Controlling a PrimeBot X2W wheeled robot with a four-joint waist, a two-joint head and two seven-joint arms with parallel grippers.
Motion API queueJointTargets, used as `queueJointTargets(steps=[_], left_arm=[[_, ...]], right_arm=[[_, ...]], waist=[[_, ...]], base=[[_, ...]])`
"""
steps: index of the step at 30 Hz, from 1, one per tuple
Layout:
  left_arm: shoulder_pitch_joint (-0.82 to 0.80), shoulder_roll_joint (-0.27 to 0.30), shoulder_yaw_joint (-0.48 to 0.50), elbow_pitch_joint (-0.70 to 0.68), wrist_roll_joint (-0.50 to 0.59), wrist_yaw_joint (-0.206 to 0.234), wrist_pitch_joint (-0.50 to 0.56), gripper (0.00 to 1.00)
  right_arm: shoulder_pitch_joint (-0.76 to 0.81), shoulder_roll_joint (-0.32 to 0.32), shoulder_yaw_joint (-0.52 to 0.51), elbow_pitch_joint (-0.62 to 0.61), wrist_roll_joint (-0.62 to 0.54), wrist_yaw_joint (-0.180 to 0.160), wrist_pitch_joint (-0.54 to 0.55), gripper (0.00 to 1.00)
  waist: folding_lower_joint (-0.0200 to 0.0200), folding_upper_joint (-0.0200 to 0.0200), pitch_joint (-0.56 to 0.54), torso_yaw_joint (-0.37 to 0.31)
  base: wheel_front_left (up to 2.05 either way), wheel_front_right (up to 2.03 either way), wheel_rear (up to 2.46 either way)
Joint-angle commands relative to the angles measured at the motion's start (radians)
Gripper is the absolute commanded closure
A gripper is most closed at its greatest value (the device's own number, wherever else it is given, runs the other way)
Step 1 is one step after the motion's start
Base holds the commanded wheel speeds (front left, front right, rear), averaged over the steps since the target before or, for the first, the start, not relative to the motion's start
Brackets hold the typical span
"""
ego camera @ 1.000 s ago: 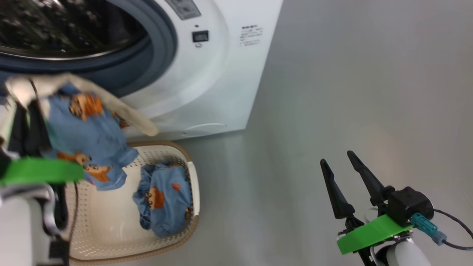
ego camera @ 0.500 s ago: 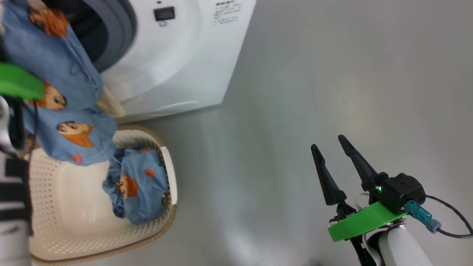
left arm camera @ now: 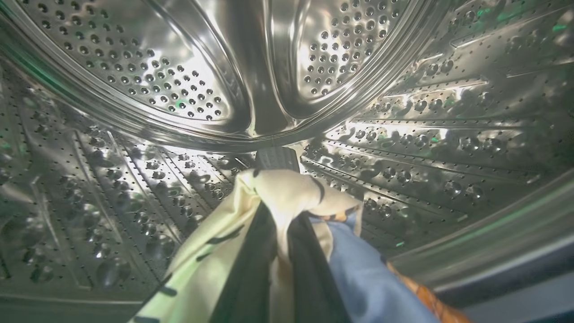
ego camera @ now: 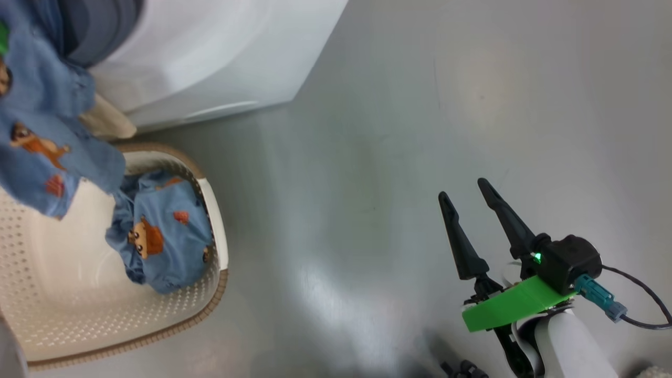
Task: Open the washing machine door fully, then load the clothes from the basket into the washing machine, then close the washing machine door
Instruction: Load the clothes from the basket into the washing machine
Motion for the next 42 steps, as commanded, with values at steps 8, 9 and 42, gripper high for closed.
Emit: queueJointTargets(steps=[8, 9, 42], left_arm=[[-0.129, 0.081, -0.017, 0.016, 0.064, 0.045, -0.219, 1.0], [-0.142, 0.083, -0.019, 0.012, 0.071, 0.051, -0.233, 1.0], [-0.036, 0.011, 0.0, -0.03, 0.052, 0.058, -0.252, 0.0]], right_arm=[[-0.017, 0.005, 0.053, -0.02, 0.036, 0.002, -0.005, 0.0], [-0.019, 0.005, 0.057, -0.019, 0.04, 0.002, -0.005, 0.0], [-0.022, 0.005, 0.038, 0.016, 0.062, 0.002, -0.005, 0.0]], waist=[[0.0, 0.0, 0.056, -0.01], [0.0, 0.0, 0.057, -0.013], [0.0, 0.0, -0.047, 0.06]], base=[[0.0, 0.0, 0.0], [0.0, 0.0, 0.0], [0.0, 0.0, 0.0]])
